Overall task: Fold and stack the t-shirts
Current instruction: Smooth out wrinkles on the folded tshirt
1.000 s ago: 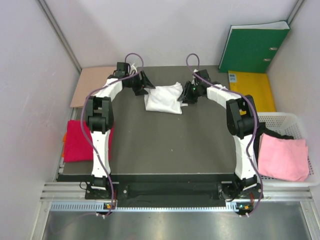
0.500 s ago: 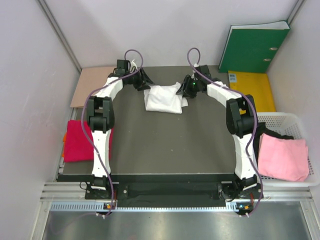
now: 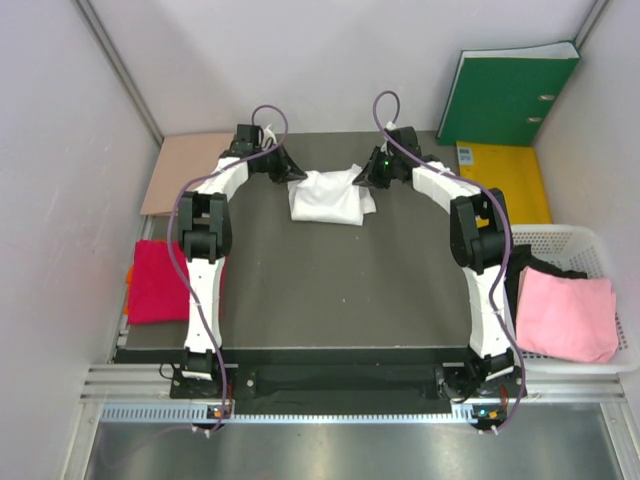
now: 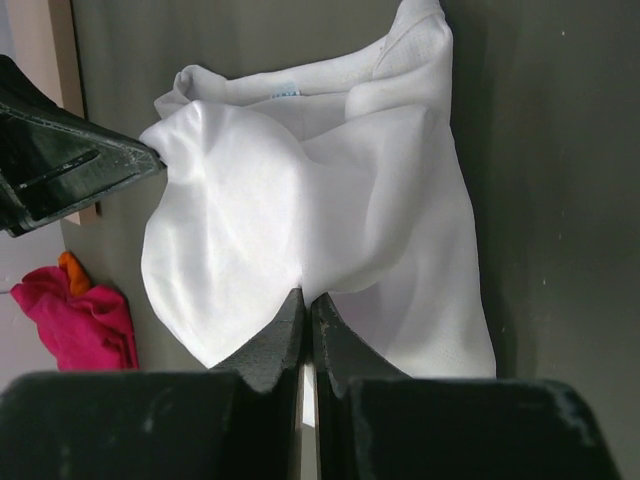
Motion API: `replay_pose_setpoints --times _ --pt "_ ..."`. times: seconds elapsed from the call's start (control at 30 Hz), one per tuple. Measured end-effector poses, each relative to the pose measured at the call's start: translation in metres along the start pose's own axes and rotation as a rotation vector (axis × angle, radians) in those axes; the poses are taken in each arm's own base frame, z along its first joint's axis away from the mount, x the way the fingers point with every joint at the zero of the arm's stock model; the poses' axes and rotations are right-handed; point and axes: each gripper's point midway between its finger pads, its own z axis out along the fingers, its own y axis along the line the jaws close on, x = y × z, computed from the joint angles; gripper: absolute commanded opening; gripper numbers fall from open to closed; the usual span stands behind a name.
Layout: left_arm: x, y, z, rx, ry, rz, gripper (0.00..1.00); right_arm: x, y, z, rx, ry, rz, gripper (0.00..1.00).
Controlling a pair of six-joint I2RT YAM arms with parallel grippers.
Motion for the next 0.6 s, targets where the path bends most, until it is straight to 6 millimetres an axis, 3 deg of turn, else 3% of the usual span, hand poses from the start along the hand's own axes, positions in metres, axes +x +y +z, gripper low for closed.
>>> replay_pose_setpoints --times 0.2,0.33,0.6 --pt "0.004 0.007 -0.003 -0.018 0.002 -0.010 0.00 -0.001 0.002 0.000 -0.012 -0.001 -0.004 0.00" --pt "-0.003 0.001 -0.013 -0.031 -0.026 0.003 0.00 0.000 0.004 0.000 -0.018 0.002 -0.008 0.00" --pt "-0.026 -0.055 -0.059 0.000 -0.131 0.105 0.00 -0.010 0.023 -0.018 -0.056 -0.024 -0.054 0.00"
